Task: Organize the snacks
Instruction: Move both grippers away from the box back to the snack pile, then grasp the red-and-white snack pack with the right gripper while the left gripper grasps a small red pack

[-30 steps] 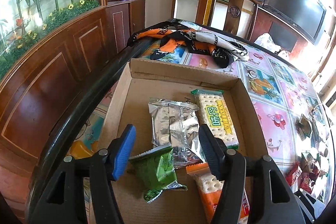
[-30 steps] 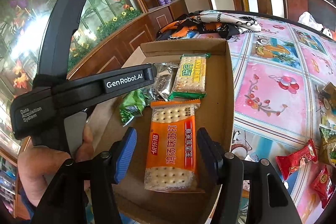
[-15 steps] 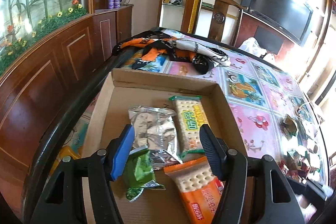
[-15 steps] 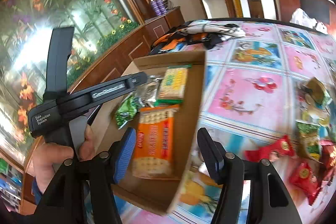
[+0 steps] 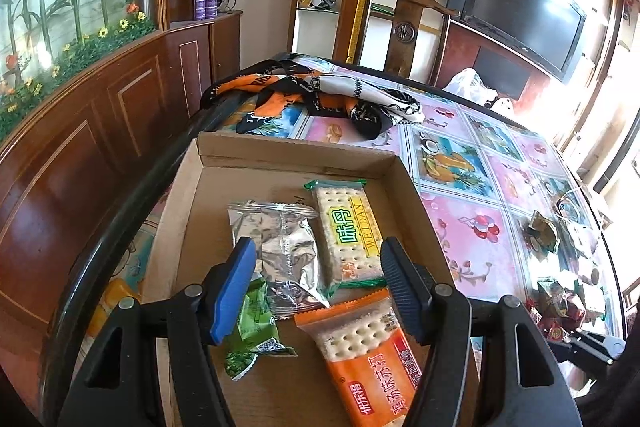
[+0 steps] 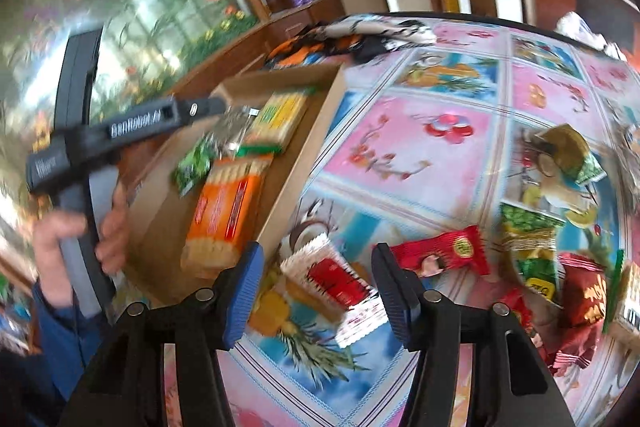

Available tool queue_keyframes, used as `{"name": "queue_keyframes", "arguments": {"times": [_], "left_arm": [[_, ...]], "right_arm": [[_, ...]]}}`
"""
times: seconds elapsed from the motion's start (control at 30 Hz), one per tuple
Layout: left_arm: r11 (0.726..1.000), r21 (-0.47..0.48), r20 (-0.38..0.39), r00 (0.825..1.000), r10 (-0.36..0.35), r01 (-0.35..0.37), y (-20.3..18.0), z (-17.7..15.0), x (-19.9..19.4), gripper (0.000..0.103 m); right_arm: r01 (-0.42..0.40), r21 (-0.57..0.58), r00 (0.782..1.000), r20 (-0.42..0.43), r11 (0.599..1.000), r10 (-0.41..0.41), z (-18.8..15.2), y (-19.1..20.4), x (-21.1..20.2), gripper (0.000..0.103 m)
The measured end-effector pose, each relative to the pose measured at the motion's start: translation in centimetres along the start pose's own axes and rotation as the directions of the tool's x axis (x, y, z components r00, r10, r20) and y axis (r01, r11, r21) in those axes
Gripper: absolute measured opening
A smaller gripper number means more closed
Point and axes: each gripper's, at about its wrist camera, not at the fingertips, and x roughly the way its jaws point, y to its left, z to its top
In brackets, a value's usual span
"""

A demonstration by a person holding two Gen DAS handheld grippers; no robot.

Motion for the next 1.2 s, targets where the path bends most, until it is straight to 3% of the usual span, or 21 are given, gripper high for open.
{"name": "queue_keyframes", "arguments": {"times": [0.1, 0.23, 0.33, 0.37, 0.43, 0.6, 0.7, 0.8, 0.97, 1.1, 1.2], "left_arm": [[1.000, 0.000, 0.000, 1.000, -0.001, 0.001, 0.0, 0.0, 0.0, 0.064], [1.000, 0.006, 0.002, 1.000, -0.005, 0.005, -0.3, -0.1, 0.1, 0.064], [1.000, 0.013, 0.003, 1.000, -0.006, 0.006, -0.6, -0.2, 0.1, 0.064], [1.000, 0.016, 0.004, 1.000, -0.008, 0.008, -0.6, -0.2, 0.1, 0.064], [1.000, 0.020, 0.006, 1.000, -0.021, 0.021, -0.9, -0.4, -0.1, 0.064], [0.995, 0.046, 0.031, 0.995, -0.090, 0.089, -2.0, -0.4, -1.0, 0.064], [0.984, 0.055, 0.009, 0.986, -0.167, 0.167, -3.2, -0.5, -1.1, 0.064], [0.970, 0.096, -0.021, 0.975, -0.222, 0.223, -5.3, -1.1, -1.2, 0.064], [0.926, 0.251, -0.090, 0.959, -0.268, 0.282, -12.4, -3.3, -1.3, 0.064], [0.893, 0.354, -0.167, 0.958, -0.232, 0.278, -17.0, -5.4, 0.0, 0.063], [0.881, 0.398, -0.202, 0.961, -0.189, 0.257, -18.6, -6.5, 1.2, 0.056]], "right_arm": [[0.006, 0.010, 0.999, -0.045, 1.000, -0.005, -0.3, -0.6, 0.9, 0.050], [-0.007, -0.007, 0.995, -0.097, 1.000, 0.006, -0.9, -0.9, 2.0, 0.049], [0.038, -0.064, 0.995, -0.087, 0.997, -0.044, -1.2, -0.2, 2.1, 0.048], [0.049, -0.073, 0.995, -0.085, 0.996, -0.055, -1.3, 0.0, 2.1, 0.046], [0.096, -0.105, 0.990, -0.088, 0.990, -0.106, -1.3, 0.2, 2.1, 0.026], [0.065, -0.067, 0.997, -0.028, 0.996, -0.067, -1.2, -0.5, -0.1, 0.021], [0.038, -0.001, 0.998, 0.057, 0.999, -0.037, -1.0, -1.9, -2.5, 0.021], [0.058, 0.117, 0.989, 0.127, 0.991, -0.073, -1.1, -4.6, -4.5, 0.020], [0.066, 0.345, 0.971, 0.196, 0.936, -0.140, -1.8, -9.9, -7.3, 0.020], [0.061, 0.424, 0.962, 0.218, 0.904, -0.167, -2.1, -11.8, -8.6, 0.020], [0.052, 0.446, 0.962, 0.220, 0.894, -0.165, -2.2, -12.3, -9.1, 0.020]]}}
